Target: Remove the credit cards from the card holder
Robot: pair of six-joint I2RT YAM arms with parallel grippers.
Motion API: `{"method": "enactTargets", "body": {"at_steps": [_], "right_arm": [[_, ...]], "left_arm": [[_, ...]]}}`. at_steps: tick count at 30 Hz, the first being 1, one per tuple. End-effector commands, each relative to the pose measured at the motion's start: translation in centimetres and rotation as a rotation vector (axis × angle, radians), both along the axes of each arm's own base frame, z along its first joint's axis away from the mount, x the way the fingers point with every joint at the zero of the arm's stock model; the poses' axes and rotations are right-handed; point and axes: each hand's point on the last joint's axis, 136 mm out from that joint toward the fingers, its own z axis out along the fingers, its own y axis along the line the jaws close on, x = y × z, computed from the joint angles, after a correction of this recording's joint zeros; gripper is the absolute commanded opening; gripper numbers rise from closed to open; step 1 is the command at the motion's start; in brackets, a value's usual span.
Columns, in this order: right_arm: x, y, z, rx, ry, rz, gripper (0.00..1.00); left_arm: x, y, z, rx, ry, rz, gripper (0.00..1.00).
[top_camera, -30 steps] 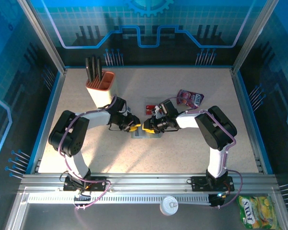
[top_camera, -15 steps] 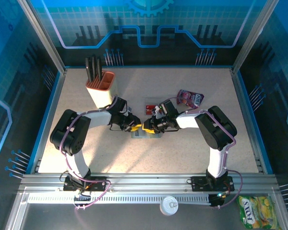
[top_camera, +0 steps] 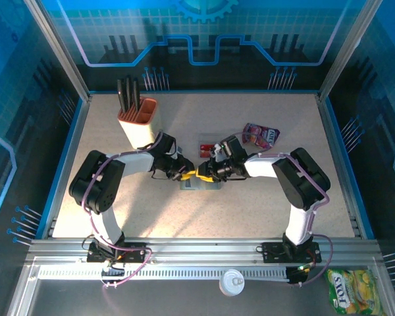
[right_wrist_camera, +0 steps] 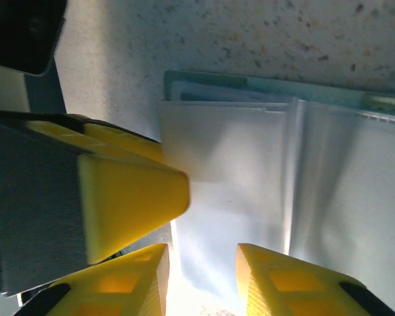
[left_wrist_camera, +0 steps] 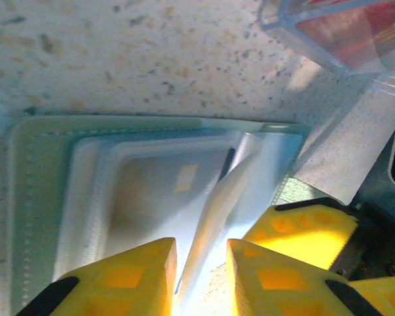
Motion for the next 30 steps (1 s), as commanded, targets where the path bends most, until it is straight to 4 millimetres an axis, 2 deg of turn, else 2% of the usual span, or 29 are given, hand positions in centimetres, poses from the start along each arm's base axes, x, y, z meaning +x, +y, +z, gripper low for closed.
{"method": "enactTargets", "body": {"at_steps": [1, 7, 13, 14, 20, 30], "right_arm": [[0.5, -1.2, 1.7, -0.003, -0.025, -0.037, 0.34], [0.9, -2.7, 3.2, -0.033, -0.061, -0.061, 0.34], [0.8, -4.8, 4.3, -0.067, -0.093, -0.094, 0.34], [0.3, -5.5, 3.7, -0.081, -0.078, -0.102, 0.34], [0.1, -7.4, 3.6, -0.123, -0.091, -0.134, 0.35], [0.2, -8.5, 4.0, -0.148, -0.101, -0.151, 0.37]], "left_arm": [[0.5, -1.1, 2.1, -0.041, -0.009, -0.012, 0.27], [0.7, -2.1, 1.9, -0.038, -0.007, -0.03, 0.27], [0.9, -4.3, 1.3, -0.054, 0.004, -0.059, 0.27], [1.0, -4.6, 1.4, -0.054, 0.0, -0.065, 0.27], [1.3, -5.9, 1.6, -0.064, -0.002, -0.087, 0.3], [1.8, -6.8, 1.7, -0.082, -0.002, -0.103, 0.36]]}}
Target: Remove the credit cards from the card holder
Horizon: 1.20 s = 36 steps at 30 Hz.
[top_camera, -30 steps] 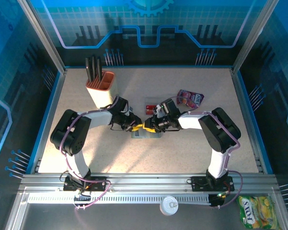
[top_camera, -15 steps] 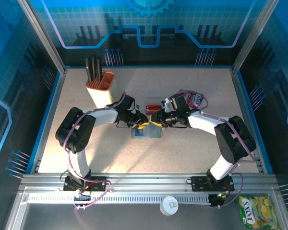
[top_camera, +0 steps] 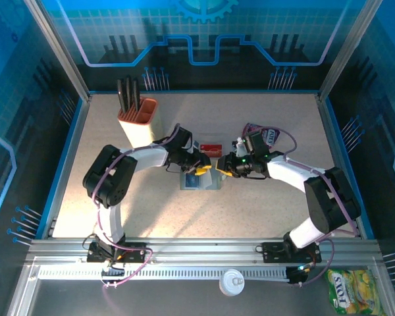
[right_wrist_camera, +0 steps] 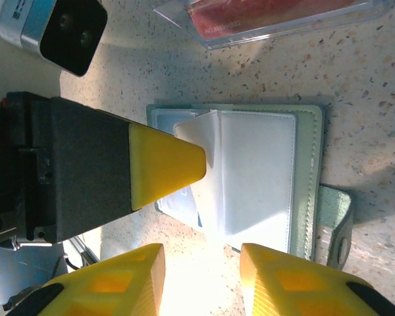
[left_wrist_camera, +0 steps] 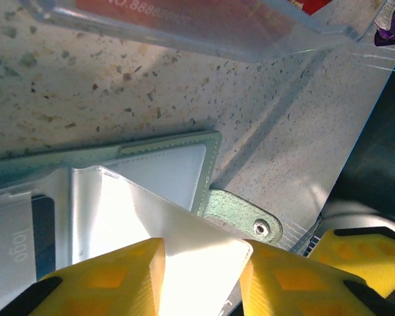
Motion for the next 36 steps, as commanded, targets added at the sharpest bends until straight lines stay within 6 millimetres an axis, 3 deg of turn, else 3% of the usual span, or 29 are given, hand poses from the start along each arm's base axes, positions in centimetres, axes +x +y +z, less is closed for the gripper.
{"method": "enactTargets", "body": {"at_steps": [1, 17, 26, 36], "right_arm": [[-0.1, -0.8, 0.4, -0.021, -0.008, -0.007, 0.37], [0.2, 0.8, 0.5, -0.003, 0.006, 0.015, 0.38], [0.7, 3.4, 0.4, -0.005, 0.008, 0.066, 0.37], [0.2, 7.1, -0.8, -0.016, 0.039, 0.142, 0.37]], "left_arm": [[0.1, -1.0, 0.4, -0.032, 0.026, -0.014, 0.37], [1.5, 0.3, 1.9, -0.049, -0.012, 0.007, 0.43], [0.9, 3.5, 1.8, -0.039, -0.016, 0.053, 0.41], [-1.3, 7.4, 0.6, -0.02, 0.0, 0.112, 0.41]]}}
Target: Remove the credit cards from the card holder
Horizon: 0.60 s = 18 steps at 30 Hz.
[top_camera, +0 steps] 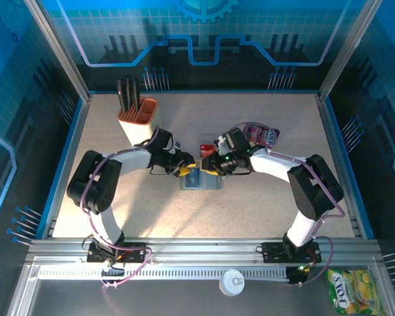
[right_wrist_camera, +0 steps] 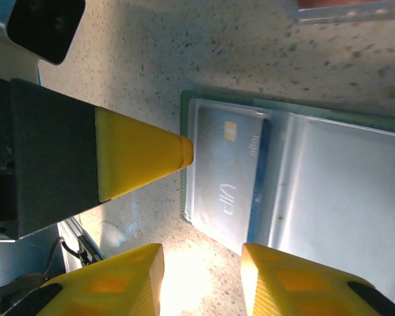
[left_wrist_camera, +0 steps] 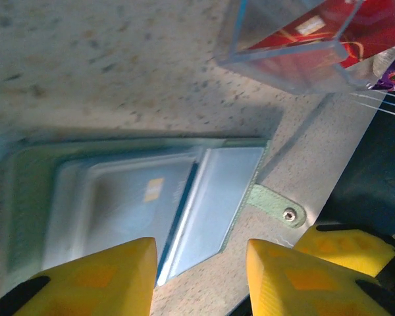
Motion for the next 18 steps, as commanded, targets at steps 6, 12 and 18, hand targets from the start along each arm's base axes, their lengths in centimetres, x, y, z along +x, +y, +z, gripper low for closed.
{"method": "enactTargets", "body": {"at_steps": [6, 12, 18], "right_arm": [[-0.5, 2.0, -0.7, -0.019, 0.03, 0.032, 0.37], [-0.8, 2.1, -1.1, -0.033, 0.039, 0.04, 0.37], [-1.0, 2.0, -1.3, -0.044, 0.044, 0.045, 0.37]], "left_arm": [[-1.4, 1.6, 0.0, -0.017, -0.018, -0.003, 0.4], [-1.8, 1.6, -0.9, -0.021, -0.004, -0.008, 0.33], [-2.3, 1.6, -1.9, -0.031, 0.02, 0.002, 0.23]]}}
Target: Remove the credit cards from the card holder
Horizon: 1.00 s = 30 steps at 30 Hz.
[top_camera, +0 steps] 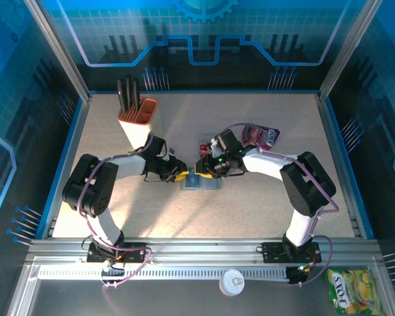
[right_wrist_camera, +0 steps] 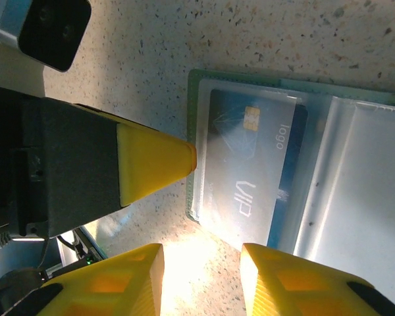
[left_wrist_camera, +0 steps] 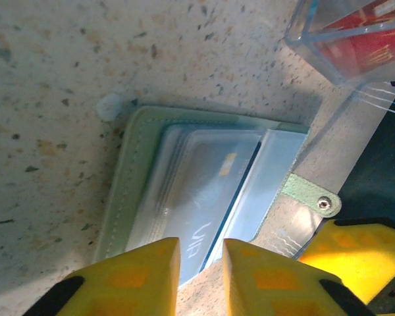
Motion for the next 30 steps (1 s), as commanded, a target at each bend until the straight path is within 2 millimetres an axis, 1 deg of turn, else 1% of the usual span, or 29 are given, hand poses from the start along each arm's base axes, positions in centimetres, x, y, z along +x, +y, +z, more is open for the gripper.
{"method": "enactTargets", "body": {"at_steps": [1, 10, 17, 30], "right_arm": [[-0.2, 0.2, -0.6, -0.028, 0.017, 0.007, 0.37], [-0.2, 0.4, -1.4, -0.029, 0.03, 0.013, 0.37], [0.0, 0.8, -1.9, -0.026, 0.04, 0.017, 0.36], [0.4, 1.4, -3.0, -0.028, 0.055, 0.028, 0.34]], "left_arm": [[-0.6, 0.0, -0.4, -0.025, 0.014, -0.012, 0.22], [-1.6, 0.4, -1.7, -0.004, 0.049, -0.014, 0.15], [-1.8, 0.5, -1.9, 0.005, 0.053, -0.018, 0.11], [-1.9, 0.7, -2.2, 0.015, 0.062, -0.016, 0.08]]}}
